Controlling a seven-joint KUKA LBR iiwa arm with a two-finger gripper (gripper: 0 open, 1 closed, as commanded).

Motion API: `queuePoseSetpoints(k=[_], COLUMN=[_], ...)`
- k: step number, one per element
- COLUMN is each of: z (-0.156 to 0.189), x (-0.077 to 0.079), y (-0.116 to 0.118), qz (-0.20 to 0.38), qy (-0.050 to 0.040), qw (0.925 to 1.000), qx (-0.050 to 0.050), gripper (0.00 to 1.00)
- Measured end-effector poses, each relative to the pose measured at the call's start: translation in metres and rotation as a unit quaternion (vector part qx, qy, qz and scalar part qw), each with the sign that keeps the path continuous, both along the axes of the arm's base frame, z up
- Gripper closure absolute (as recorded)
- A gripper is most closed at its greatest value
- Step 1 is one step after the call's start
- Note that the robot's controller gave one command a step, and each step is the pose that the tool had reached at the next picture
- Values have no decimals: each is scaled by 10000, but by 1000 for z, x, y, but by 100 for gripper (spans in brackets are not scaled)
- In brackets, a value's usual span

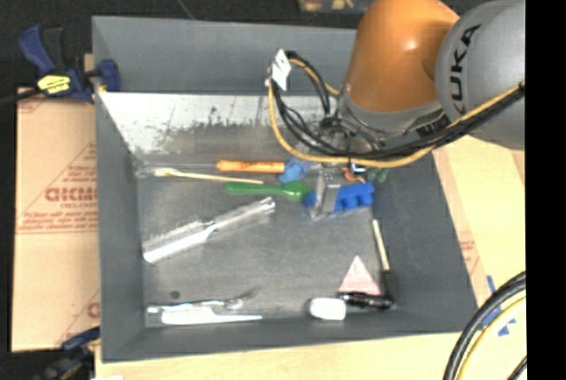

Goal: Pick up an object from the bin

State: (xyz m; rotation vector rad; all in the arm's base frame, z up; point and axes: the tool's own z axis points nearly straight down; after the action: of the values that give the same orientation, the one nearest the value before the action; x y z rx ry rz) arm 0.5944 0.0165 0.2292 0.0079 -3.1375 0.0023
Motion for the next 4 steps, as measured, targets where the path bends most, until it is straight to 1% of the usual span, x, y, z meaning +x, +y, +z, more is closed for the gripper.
queuePoseSetpoints(k=[1, 2, 3, 4], z=[5, -135, -66, -156], x=[1, 36, 30, 33], y=[0, -105, -127, -114], qz=[-2, 109, 23, 75], qy=[-42, -81, -127, -74], qw=[10000, 9999, 9999, 9999], qx=[3, -13, -3, -7], gripper=[0, 0, 0, 0])
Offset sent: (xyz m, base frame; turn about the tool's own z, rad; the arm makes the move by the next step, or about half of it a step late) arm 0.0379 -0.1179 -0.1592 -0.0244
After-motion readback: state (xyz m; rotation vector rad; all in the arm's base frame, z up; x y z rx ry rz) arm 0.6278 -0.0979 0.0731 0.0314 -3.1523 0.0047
